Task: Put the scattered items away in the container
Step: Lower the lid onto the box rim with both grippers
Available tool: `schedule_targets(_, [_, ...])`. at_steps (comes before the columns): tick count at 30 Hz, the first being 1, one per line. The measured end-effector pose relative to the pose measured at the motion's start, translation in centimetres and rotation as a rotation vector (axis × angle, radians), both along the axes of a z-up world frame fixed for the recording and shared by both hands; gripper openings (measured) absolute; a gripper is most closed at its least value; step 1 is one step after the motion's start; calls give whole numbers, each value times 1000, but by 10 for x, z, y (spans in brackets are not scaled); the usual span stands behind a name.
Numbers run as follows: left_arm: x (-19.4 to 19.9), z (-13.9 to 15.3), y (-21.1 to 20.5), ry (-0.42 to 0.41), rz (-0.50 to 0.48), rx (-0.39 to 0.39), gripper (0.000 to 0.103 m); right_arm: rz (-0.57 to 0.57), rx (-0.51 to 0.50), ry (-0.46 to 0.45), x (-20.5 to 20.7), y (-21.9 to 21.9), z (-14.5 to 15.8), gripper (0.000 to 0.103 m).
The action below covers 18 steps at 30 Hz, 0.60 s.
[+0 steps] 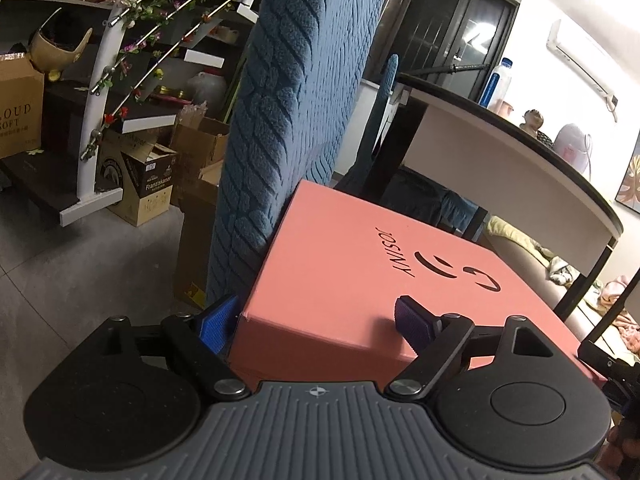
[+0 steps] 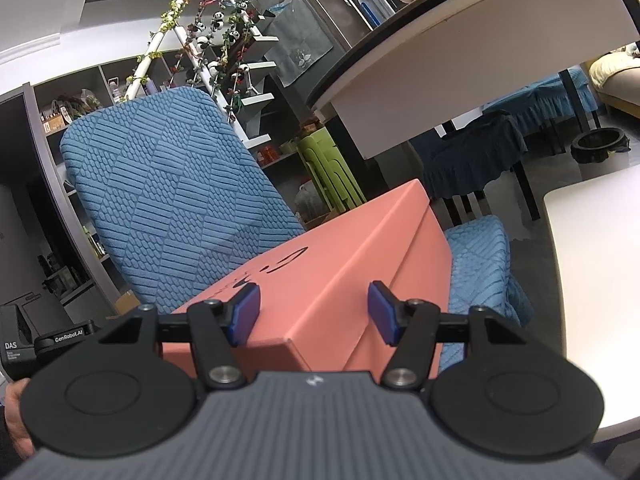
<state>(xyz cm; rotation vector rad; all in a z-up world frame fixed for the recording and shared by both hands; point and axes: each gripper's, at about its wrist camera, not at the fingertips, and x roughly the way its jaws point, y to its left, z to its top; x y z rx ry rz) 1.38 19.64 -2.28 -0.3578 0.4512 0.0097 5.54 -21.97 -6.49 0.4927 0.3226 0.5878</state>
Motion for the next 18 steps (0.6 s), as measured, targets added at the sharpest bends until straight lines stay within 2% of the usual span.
schedule_targets(14, [11, -9, -7, 68, 2, 35, 88, -8, -12, 44, 11, 0, -13, 59])
schedule_targets(18, [11, -10, -10, 64, 12, 51, 88, -3, -22, 47, 13, 0, -15, 59])
